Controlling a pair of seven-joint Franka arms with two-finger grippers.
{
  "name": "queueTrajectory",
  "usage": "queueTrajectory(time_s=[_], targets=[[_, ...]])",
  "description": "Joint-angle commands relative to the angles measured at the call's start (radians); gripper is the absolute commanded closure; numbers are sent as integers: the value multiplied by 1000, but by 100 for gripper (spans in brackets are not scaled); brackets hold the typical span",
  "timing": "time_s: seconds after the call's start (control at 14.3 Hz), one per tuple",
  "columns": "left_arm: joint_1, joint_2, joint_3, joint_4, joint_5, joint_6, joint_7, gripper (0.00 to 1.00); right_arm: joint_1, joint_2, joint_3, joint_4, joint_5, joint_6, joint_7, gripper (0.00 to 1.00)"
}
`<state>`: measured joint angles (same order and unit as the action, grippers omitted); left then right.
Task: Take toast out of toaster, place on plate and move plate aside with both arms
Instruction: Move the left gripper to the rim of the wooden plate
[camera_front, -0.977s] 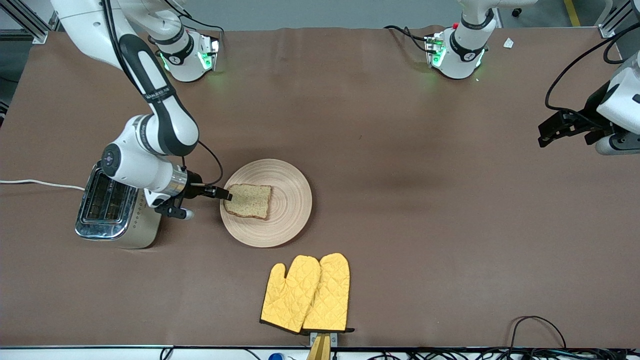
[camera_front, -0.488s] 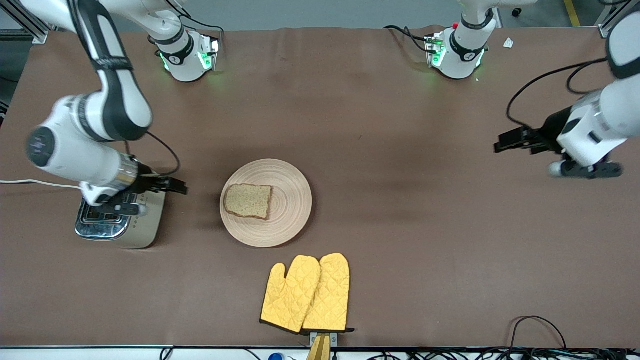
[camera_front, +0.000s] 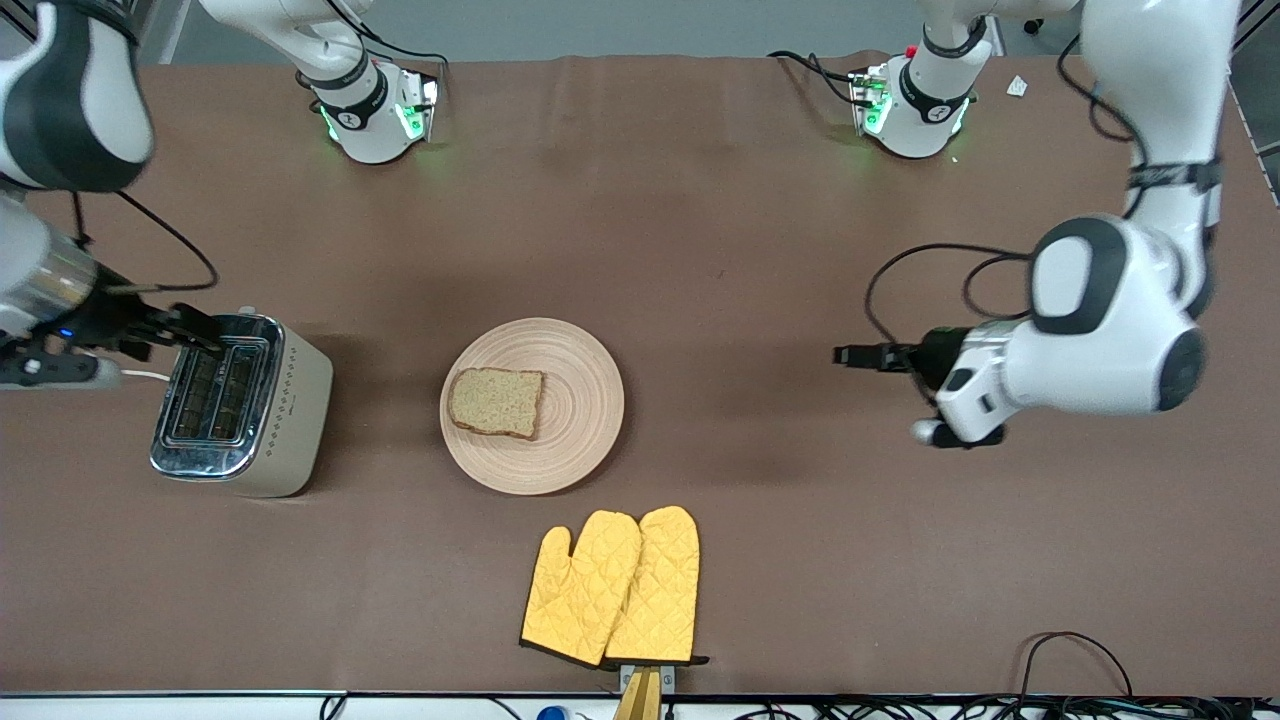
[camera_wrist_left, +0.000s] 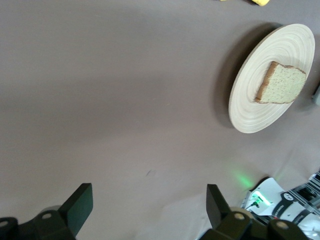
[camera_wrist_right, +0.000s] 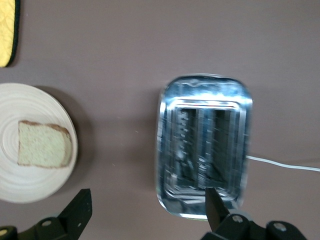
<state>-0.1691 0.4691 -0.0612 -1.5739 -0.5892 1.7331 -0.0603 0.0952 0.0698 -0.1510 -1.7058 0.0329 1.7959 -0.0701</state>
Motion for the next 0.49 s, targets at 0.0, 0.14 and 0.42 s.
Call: queueTrajectory(time_s=[0.0, 0.14, 0.42], targets=[[-3, 94, -66, 26, -66, 81, 55, 1, -84, -13, 13, 122, -19, -154, -48, 0], [-3, 153, -130, 28, -140, 182, 106, 1, -98, -33, 11, 147, -33, -216, -48, 0], [-56, 264, -166, 29, -274, 319, 168, 1, -91, -123, 21, 149, -48, -299, -40, 0]])
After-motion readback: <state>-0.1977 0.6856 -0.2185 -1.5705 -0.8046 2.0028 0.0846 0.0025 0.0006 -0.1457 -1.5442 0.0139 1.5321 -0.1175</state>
